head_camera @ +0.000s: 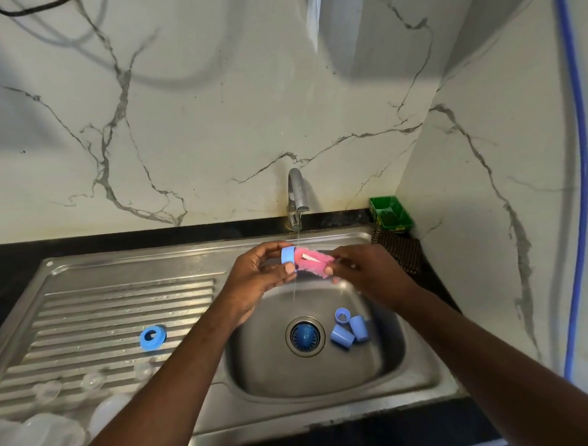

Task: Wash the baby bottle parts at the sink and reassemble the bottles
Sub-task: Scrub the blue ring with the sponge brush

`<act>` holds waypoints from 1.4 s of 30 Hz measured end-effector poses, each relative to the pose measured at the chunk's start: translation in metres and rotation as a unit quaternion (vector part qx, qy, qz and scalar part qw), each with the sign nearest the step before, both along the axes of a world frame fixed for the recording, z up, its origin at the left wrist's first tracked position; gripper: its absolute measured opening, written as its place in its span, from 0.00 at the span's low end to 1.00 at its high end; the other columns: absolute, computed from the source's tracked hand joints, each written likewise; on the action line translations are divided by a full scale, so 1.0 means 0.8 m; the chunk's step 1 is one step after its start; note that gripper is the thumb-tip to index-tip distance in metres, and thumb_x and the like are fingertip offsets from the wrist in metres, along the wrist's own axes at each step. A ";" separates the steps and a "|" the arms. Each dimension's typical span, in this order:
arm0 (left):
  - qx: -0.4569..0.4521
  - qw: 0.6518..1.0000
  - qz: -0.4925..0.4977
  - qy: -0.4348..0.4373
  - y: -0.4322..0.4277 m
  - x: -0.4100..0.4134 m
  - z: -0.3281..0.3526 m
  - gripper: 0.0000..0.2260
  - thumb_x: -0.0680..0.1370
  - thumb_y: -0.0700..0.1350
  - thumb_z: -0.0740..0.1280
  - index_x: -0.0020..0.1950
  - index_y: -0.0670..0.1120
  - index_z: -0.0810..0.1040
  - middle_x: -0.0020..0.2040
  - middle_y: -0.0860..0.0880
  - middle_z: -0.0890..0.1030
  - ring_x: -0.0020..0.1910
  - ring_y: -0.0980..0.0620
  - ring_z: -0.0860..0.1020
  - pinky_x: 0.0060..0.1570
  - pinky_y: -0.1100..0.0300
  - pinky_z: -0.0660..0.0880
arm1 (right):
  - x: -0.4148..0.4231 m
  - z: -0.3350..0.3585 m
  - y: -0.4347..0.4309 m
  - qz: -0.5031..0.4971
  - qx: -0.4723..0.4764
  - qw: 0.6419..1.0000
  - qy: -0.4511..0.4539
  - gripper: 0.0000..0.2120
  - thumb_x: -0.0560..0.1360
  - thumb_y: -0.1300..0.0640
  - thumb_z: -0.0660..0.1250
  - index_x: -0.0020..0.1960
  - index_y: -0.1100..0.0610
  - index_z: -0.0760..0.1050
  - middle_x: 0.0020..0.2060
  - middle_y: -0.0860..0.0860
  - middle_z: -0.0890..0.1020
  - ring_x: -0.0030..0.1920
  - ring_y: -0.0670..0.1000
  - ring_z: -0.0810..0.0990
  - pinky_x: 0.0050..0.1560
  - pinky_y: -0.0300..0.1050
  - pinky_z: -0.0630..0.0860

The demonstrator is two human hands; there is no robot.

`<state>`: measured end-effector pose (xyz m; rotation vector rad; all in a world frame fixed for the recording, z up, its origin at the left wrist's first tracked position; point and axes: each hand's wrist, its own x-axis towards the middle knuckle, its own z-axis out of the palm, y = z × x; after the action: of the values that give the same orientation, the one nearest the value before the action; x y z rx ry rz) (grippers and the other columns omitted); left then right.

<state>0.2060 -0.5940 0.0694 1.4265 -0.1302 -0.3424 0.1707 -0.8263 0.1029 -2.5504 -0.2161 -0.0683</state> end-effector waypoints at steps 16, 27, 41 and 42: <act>0.019 0.998 0.014 -0.055 -0.003 0.009 0.014 0.20 0.71 0.39 0.76 0.62 0.44 0.80 0.57 0.46 0.84 0.56 0.45 0.83 0.58 0.45 0.80 | 0.002 0.000 -0.016 0.071 -0.107 0.990 -0.056 0.08 0.79 0.42 0.60 0.53 0.44 0.72 0.38 0.46 0.79 0.39 0.52 0.79 0.37 0.48 0.74; 0.002 0.998 0.019 -0.055 -0.006 -0.009 0.012 0.23 0.68 0.40 0.76 0.63 0.45 0.80 0.60 0.46 0.83 0.60 0.44 0.82 0.61 0.40 0.78 | 0.005 0.003 -0.031 0.042 -0.123 0.987 -0.090 0.11 0.80 0.43 0.59 0.43 0.46 0.72 0.37 0.48 0.80 0.39 0.54 0.78 0.38 0.49 0.74; 0.045 0.996 0.059 -0.040 -0.026 -0.030 0.013 0.22 0.68 0.44 0.76 0.62 0.49 0.81 0.58 0.49 0.84 0.62 0.47 0.81 0.59 0.46 0.80 | -0.001 0.016 -0.050 0.127 -0.125 0.982 -0.056 0.05 0.79 0.49 0.63 0.51 0.50 0.75 0.40 0.47 0.80 0.43 0.52 0.79 0.41 0.49 0.75; 0.043 0.996 0.064 -0.037 -0.028 -0.031 0.012 0.22 0.68 0.44 0.75 0.62 0.49 0.80 0.58 0.48 0.84 0.62 0.47 0.81 0.59 0.47 0.80 | -0.001 0.018 -0.053 0.139 -0.090 0.985 -0.040 0.06 0.77 0.49 0.67 0.52 0.50 0.75 0.39 0.45 0.79 0.41 0.50 0.78 0.41 0.48 0.74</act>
<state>0.1810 -0.6160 0.0792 1.5248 -0.0853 -0.1909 0.1698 -0.8685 0.1176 -2.6715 -0.6334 -0.0452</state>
